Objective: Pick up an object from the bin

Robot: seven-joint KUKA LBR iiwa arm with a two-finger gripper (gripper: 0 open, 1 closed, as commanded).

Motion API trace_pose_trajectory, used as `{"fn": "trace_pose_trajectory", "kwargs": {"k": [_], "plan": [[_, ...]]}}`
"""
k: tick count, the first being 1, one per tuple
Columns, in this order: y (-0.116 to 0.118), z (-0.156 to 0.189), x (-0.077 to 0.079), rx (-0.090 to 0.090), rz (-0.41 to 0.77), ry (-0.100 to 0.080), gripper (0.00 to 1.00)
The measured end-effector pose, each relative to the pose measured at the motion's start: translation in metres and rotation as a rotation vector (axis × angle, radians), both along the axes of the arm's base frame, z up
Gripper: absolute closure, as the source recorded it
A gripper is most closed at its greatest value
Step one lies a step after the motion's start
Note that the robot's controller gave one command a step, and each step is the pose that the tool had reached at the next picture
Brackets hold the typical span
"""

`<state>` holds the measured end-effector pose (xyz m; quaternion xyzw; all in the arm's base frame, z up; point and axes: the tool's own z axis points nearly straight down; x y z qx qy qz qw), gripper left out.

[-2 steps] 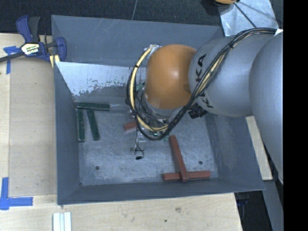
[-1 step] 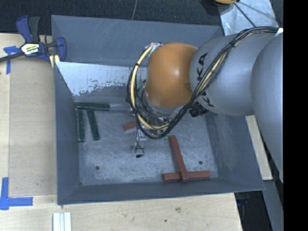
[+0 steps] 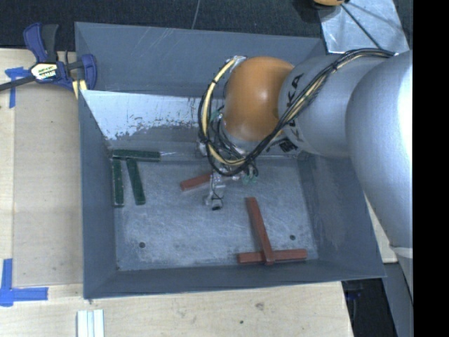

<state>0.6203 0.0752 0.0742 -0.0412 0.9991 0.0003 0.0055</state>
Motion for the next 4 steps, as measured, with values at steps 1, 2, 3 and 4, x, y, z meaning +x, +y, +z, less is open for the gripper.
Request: {"fn": "trace_pose_trajectory", "kwargs": {"k": [1, 2, 3, 4], "plan": [[0.023, 0.066, -0.007, 0.001, -0.143, 0.007, 0.0], [0.001, 0.003, 0.001, -0.001, 0.0, 0.005, 0.0], [-0.009, -0.004, 0.004, 0.001, -0.063, 0.011, 0.0], [0.001, 0.003, 0.002, -0.001, -0.001, 0.007, 1.0]]}}
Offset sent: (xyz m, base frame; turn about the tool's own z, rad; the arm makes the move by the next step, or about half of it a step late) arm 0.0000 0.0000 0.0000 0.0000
